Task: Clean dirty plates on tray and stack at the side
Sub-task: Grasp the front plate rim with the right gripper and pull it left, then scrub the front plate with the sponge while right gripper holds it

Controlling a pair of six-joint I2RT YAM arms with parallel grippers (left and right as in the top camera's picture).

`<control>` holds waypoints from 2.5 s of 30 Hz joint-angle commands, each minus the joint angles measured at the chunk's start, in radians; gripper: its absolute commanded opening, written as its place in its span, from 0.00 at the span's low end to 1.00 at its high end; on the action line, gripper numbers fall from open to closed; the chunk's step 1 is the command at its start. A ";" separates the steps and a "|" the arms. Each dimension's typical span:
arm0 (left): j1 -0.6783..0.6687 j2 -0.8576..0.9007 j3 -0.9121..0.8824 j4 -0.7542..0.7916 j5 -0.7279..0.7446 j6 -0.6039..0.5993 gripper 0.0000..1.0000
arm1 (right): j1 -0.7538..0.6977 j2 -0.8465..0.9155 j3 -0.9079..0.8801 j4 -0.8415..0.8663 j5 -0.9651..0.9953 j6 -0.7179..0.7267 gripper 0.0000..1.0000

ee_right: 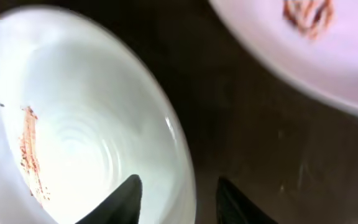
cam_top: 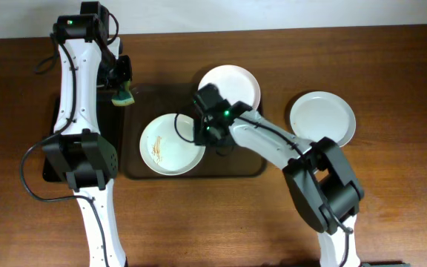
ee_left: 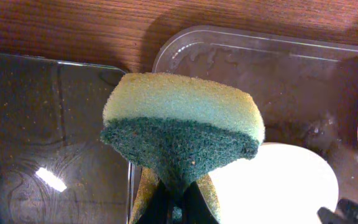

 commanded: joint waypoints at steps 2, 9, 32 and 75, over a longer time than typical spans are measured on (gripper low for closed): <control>0.000 -0.014 0.021 -0.016 0.016 0.028 0.01 | -0.020 0.050 0.019 0.005 -0.112 -0.044 0.26; 0.000 -0.014 0.021 -0.076 0.143 0.119 0.01 | -0.021 0.060 0.016 -0.002 -0.157 -0.010 0.04; -0.123 -0.013 -0.163 -0.073 0.105 0.102 0.01 | -0.056 0.121 0.013 0.009 -0.225 0.068 0.04; -0.198 -0.032 -0.429 0.051 -0.067 -0.050 0.01 | -0.053 0.121 0.013 0.021 -0.212 0.065 0.04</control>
